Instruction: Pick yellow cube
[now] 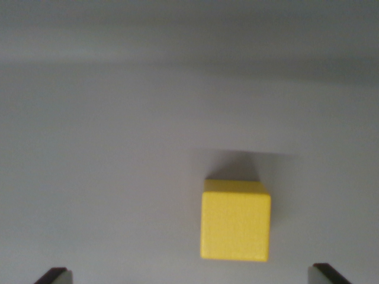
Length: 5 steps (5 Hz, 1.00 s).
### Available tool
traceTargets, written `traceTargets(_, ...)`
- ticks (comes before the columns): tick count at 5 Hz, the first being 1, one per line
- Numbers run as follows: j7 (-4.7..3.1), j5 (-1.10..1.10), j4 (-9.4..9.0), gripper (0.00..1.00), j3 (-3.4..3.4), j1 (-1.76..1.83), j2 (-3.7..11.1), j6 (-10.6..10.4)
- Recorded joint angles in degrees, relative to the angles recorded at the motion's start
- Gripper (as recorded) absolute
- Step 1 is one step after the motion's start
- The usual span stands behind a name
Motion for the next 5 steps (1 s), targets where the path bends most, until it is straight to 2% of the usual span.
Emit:
traceTargets(1, 0.0, 0.0, 0.0, 0.0, 0.0, 0.0, 0.0, 0.0)
traceTargets(2, -0.53, 0.12, -1.32, 0.0, -0.17, -0.17, 1.38, -2.5)
traceTargets(3, -0.53, 0.12, -1.32, 0.0, -0.17, -0.17, 1.38, -2.5)
traceTargets(4, -1.06, 0.23, -2.65, 0.0, -0.35, -0.34, 2.77, -5.0)
traceTargets(5, -1.06, 0.23, -2.65, 0.0, -0.35, -0.34, 2.77, -5.0)
